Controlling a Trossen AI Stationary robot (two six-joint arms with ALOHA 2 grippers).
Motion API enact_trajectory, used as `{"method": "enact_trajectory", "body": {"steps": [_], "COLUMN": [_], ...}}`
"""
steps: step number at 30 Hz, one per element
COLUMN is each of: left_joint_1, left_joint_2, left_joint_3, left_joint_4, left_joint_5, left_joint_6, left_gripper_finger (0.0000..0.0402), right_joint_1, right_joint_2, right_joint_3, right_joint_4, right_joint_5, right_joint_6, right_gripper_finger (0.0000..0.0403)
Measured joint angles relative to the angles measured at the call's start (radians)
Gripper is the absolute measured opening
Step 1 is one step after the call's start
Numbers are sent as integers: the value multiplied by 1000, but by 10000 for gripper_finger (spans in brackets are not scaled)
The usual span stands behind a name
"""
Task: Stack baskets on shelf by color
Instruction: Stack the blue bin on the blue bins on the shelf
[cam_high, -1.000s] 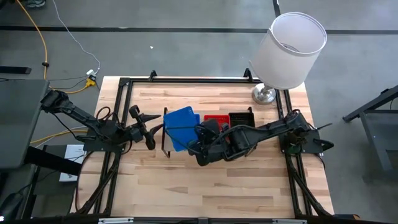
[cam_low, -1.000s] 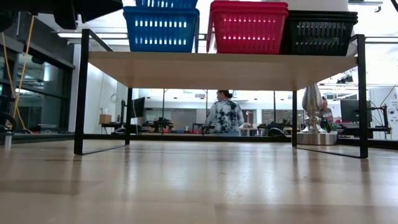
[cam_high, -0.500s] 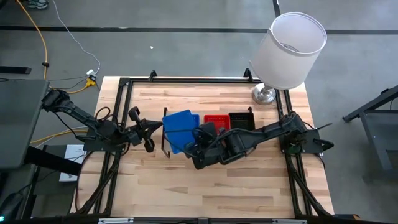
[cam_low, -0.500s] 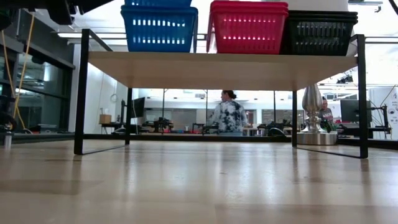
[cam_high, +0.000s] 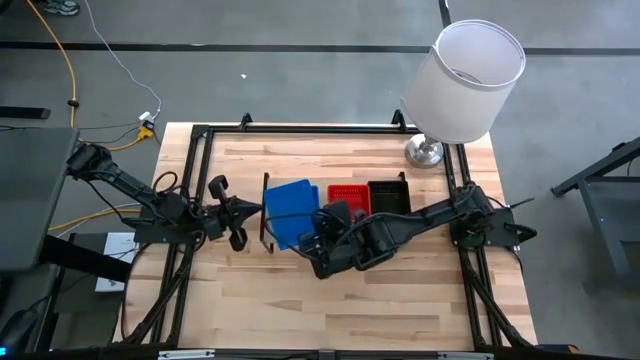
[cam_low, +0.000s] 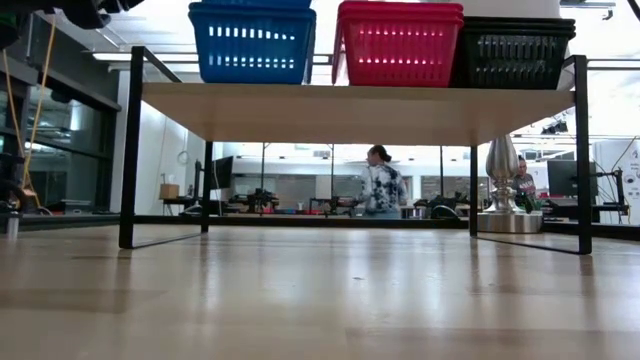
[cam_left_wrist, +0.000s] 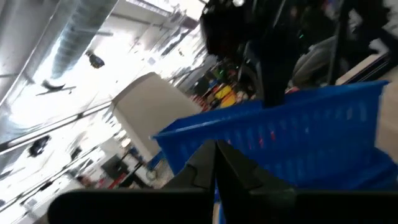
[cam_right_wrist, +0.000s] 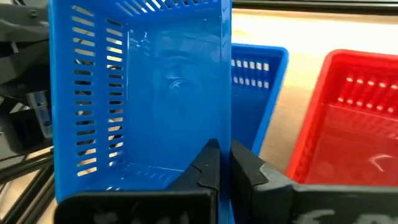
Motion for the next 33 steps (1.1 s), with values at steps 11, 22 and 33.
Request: {"method": "enact_trajectory", "body": {"steps": [11,22,33], "left_joint_1": [95,179,160], "left_joint_2": [27,79,77], "left_joint_3": [0,0,0], "left_joint_4": [-7,2,64], "left_joint_5": [216,218,189], "left_joint_6": [-78,-135,-139], "left_gripper_finger": [0,0,0], "right_joint_1": [8,-1,-1], "right_joint_2": [0,0,-1], "right_joint_3": [0,0,0], "right_joint_4": [-32,-58,-49], "right_joint_5": [-37,-86,-61], "right_joint_6": [-1,-20,-98], "right_gripper_finger": [1,1,44]}}
